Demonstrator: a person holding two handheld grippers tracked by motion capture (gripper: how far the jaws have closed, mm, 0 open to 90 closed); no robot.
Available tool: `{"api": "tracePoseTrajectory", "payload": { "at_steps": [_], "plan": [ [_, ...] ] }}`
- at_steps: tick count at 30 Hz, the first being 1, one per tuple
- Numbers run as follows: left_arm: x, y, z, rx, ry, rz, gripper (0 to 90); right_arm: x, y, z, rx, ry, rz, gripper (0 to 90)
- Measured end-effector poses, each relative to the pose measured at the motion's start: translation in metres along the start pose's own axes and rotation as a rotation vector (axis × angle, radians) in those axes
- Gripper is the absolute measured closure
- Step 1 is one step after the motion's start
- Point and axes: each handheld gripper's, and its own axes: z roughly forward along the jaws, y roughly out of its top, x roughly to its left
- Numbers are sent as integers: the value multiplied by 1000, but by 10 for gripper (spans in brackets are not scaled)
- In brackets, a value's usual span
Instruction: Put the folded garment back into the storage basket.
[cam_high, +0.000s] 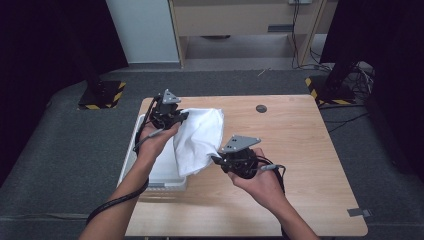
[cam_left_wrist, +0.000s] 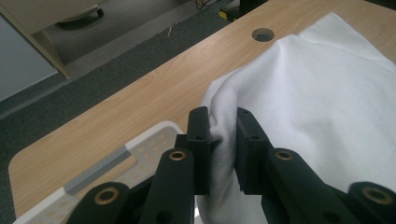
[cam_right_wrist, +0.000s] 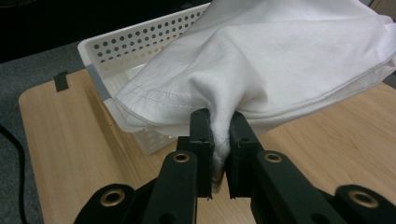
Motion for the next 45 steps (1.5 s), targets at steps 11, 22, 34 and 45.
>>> {"api": "tracePoseTrajectory", "payload": {
  "at_steps": [11, 22, 34, 45],
  "plan": [
    [5, -2, -1, 7, 7, 7, 788, 0, 4, 4, 2, 0, -2, 831],
    [11, -3, -3, 6, 14, 1, 788, 3, 7, 12, 2, 4, -1, 831],
    [21, -11, -2, 11, 20, -16, 787, 8, 12, 22, 8, 12, 1, 830],
    [32, -20, -3, 21, 24, -22, 787, 14, 16, 35, 12, 21, 1, 831]
  ]
}}
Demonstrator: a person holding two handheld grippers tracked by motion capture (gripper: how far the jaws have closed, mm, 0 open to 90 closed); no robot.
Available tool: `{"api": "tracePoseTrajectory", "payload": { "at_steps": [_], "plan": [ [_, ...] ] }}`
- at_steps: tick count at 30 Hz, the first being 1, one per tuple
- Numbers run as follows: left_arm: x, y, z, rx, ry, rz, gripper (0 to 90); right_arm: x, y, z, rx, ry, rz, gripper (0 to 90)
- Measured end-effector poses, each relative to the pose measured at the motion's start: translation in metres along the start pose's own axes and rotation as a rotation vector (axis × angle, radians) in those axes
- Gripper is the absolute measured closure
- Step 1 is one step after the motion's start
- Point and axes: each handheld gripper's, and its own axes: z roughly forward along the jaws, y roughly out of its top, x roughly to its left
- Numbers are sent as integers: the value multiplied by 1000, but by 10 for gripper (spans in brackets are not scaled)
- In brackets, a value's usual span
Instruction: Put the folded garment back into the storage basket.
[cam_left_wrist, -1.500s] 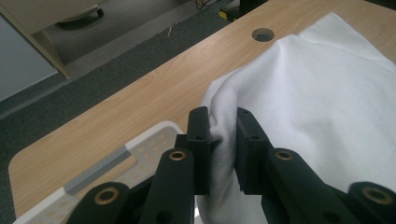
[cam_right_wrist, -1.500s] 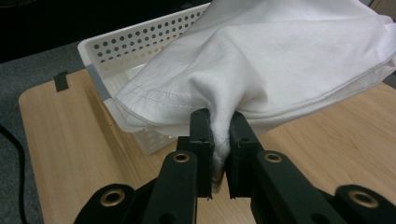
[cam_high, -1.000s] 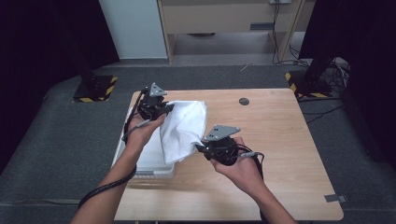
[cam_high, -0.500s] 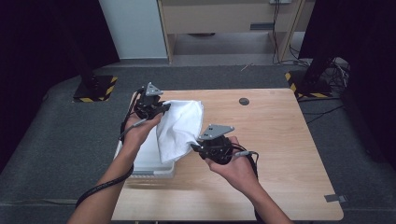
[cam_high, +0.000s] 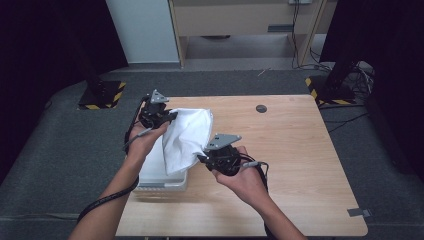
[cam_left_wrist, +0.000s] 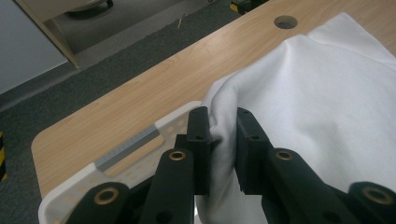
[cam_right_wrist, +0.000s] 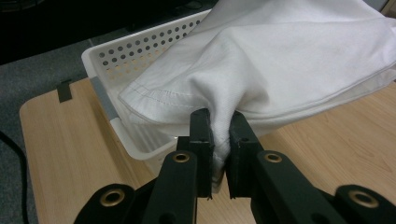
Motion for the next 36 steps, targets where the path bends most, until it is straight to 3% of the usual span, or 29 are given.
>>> {"api": "tracePoseTrajectory", "payload": {
  "at_steps": [36],
  "plan": [
    [26, -23, -3, 23, 8, -14, 787, 14, 6, 34, 17, 19, -1, 829]
  ]
}}
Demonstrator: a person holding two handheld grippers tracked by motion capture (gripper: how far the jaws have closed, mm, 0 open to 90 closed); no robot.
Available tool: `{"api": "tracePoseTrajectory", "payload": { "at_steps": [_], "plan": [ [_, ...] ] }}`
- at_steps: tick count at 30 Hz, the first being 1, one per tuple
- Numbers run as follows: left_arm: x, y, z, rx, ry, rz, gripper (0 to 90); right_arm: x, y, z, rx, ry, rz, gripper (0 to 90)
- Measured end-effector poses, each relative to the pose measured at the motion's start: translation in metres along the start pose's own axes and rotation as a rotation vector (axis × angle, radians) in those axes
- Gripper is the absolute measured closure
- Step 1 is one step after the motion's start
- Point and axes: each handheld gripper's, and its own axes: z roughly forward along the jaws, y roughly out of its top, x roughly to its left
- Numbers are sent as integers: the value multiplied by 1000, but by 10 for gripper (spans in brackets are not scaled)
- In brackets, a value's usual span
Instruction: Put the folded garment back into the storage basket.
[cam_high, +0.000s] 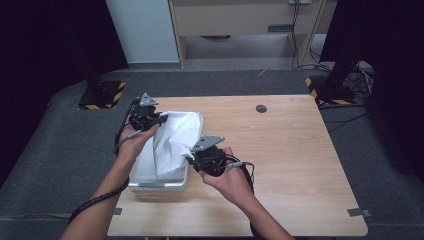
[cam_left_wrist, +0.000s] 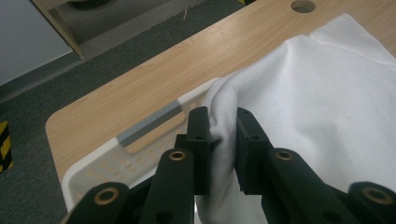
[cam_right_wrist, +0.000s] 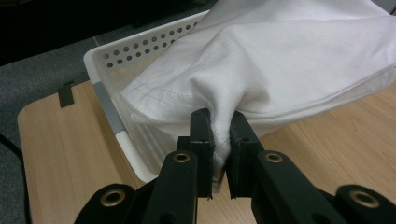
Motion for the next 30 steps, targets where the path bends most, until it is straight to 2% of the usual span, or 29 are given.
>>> {"api": "tracePoseTrajectory", "payload": {
  "at_steps": [30],
  "plan": [
    [15, -7, -10, 10, 26, 9, 787, 11, 5, 21, 7, 15, 0, 829]
  ]
}}
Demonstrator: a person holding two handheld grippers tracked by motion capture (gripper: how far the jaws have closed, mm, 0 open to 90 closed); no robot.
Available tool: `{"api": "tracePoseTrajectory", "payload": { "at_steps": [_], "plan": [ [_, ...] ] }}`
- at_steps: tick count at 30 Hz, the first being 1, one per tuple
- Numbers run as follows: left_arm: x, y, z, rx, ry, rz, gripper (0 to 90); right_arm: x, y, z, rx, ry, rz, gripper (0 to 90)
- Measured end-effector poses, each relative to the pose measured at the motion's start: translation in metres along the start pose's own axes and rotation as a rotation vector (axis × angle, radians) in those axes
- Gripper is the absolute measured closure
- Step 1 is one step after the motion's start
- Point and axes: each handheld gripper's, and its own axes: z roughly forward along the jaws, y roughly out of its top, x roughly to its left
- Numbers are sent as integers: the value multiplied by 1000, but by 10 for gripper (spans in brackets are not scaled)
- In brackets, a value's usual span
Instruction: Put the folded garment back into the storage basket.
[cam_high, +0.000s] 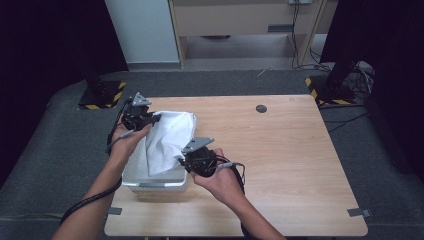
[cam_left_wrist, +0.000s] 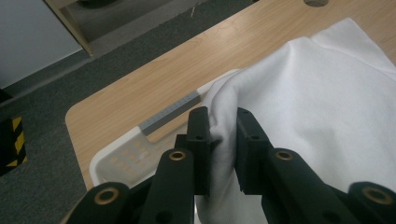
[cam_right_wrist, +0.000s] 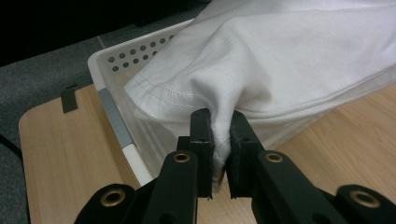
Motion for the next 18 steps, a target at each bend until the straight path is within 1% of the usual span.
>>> {"api": "tracePoseTrajectory", "payload": {
  "at_steps": [7, 18],
  "plan": [
    [1, -1, 0, 4, 7, -1, 786, 0, 0, 4, 3, 3, 1, 829],
    [5, -9, 3, 12, 13, -10, 786, 0, -2, 11, 11, 4, 8, 828]
  ]
}}
